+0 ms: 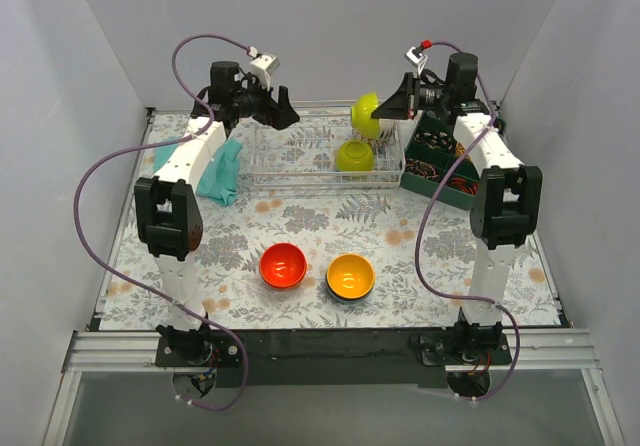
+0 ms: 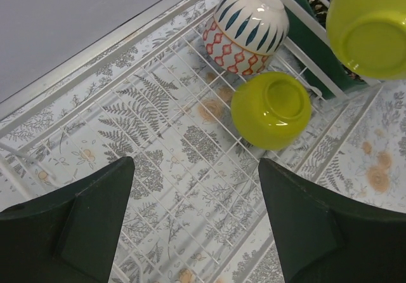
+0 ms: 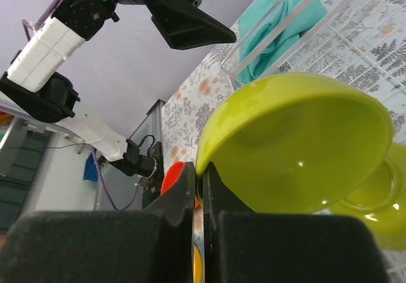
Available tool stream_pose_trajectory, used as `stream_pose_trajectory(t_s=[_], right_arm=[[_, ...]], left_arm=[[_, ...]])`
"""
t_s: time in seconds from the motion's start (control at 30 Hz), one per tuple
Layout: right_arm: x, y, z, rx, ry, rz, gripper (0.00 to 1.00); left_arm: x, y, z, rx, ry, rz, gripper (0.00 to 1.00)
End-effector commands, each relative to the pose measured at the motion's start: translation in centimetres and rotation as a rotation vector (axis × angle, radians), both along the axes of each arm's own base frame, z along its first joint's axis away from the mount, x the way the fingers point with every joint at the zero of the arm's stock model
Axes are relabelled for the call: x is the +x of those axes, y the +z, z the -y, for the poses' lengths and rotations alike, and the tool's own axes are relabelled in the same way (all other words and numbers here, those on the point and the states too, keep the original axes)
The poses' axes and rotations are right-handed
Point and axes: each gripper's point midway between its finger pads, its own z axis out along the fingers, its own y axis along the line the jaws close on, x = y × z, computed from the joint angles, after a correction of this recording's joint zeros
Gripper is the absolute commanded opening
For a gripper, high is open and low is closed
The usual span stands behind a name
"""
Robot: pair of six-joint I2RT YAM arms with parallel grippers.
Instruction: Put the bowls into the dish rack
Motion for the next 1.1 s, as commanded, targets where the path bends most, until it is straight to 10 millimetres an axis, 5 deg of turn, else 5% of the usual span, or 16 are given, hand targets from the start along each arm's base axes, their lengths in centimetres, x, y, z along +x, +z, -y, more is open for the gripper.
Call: stream_pose_trajectory(t_s=[0.0,0.2,0.4,0.53,0.67,0.8,1.07], right_arm=[[-0.6,2.3,-2.9,0.067,0.101,0.133,0.01],[0.1,-0.3,-7.1,0.078,0.119,0.096,0.01],[-0.2,-3.9,-9.5,0.067,0.163,0.02,0.01],[0.3,-5.7,-10.0,0.06,0.167,0.004,0.01],[1.0,-7.1,-10.1,0.056,0.163,-0.01,0.01],[1.2,-8.3,-10.2,0.051,0.161,-0.032,0.01],[1.5,-9.5,-10.4,0.046,0.156,-0.044,0.01]], left_arm=[[1.9,-0.6,-1.2,0.08,0.038,0.023,0.79],[3.8,-3.8,-0.9,0.116,0.076,-0.012,0.77],[4.2,-5.6,-0.4,0.102,0.108,-0.035,0.62],[3.4,-6.6,0.2,0.083,0.08,-0.072,0.5],[2.5,-7.4,0.4,0.075,0.064,-0.096,0.23],[1.5,-8.1,0.7,0.067,0.044,-0.122,0.05],[0.1,-8.2,3.5,0.025,-0.048,-0.147,0.0]])
